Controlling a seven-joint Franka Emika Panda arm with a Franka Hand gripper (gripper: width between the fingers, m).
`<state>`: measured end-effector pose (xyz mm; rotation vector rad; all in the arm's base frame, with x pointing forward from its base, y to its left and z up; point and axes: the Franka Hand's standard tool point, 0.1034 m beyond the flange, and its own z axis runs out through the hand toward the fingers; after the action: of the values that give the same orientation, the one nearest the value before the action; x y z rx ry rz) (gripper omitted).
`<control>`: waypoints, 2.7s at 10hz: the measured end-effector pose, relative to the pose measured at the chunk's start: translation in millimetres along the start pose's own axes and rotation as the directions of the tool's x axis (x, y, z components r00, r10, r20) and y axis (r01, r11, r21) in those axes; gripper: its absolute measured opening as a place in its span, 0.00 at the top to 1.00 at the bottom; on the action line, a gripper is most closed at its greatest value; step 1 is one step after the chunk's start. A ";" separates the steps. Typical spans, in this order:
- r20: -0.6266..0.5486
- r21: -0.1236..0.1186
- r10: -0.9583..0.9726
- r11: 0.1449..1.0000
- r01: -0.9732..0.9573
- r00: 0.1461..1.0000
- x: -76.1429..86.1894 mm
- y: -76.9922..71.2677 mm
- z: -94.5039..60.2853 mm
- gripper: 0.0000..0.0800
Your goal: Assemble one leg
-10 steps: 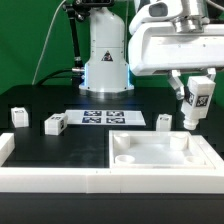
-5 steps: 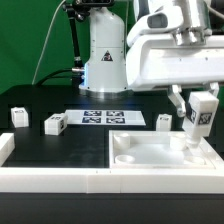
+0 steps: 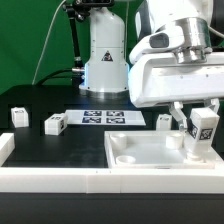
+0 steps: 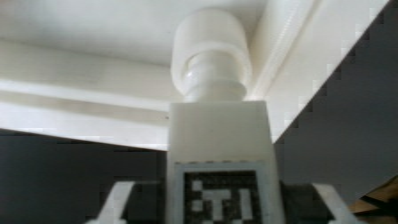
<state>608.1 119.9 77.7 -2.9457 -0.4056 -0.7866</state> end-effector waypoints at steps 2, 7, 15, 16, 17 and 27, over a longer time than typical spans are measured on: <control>-0.006 -0.003 0.000 1.000 0.000 1.000 -2.4 0.6 3.0 0.64; -0.062 -0.019 0.026 0.999 -0.027 0.998 -10.8 11.7 8.3 0.64; -0.053 -0.017 0.025 1.000 -0.026 0.998 -11.4 10.9 9.3 0.20; -0.053 -0.017 0.025 1.000 -0.026 0.998 -11.4 10.9 9.3 0.19; -0.049 -0.016 0.025 1.000 -0.026 0.998 -11.3 11.1 8.7 0.19; 0.235 0.062 0.031 0.997 -0.047 0.972 15.1 5.8 -15.8 0.19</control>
Offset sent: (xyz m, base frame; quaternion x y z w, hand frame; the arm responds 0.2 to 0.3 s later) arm -0.0054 0.0020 -0.0138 0.0287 0.0136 0.0486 0.9983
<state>614.7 115.9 99.0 -2.9812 -0.3783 -0.4131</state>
